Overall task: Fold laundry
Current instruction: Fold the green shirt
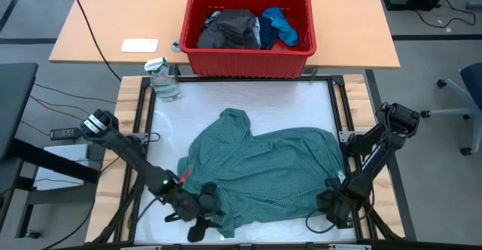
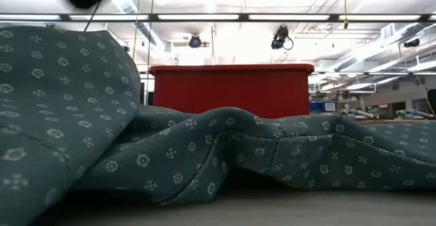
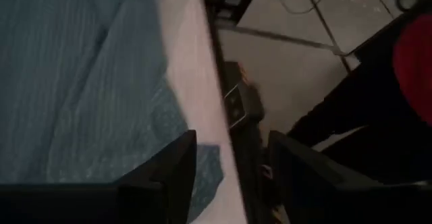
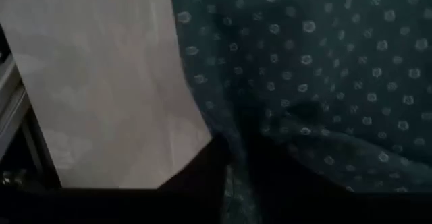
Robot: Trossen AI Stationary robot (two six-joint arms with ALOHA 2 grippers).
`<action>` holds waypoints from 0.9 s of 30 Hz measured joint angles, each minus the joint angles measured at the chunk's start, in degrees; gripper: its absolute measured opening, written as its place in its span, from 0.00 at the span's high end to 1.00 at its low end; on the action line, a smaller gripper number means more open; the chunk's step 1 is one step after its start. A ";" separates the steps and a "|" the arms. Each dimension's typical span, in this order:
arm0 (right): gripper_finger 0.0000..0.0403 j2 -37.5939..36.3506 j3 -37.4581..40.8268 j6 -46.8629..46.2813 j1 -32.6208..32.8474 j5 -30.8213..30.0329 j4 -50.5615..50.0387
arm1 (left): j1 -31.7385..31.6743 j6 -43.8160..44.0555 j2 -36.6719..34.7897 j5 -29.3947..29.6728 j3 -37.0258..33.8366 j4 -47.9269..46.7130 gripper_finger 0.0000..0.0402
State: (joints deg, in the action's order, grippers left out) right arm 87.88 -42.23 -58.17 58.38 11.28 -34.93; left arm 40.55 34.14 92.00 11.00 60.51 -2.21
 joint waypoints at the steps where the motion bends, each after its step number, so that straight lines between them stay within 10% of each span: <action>1: 0.87 -0.16 0.05 -0.54 0.01 -0.53 0.28 | 0.78 -1.56 -0.01 1.56 1.02 -1.46 0.55; 14: 0.98 -2.46 0.25 -4.67 0.44 -4.87 0.94 | 1.29 -0.30 14.88 0.11 2.58 -0.98 0.57; 22: 0.99 -3.98 0.25 -4.92 0.49 -4.02 1.15 | -2.27 9.81 14.56 -4.06 2.51 -1.25 0.95; 27: 1.00 -8.38 -1.84 -4.76 0.49 -3.28 0.15 | -1.41 10.73 6.79 -6.54 4.90 -5.15 0.99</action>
State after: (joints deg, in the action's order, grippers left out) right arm 79.50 -44.07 -62.93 58.87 8.01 -34.79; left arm 39.14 44.87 98.79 4.45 65.41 -7.36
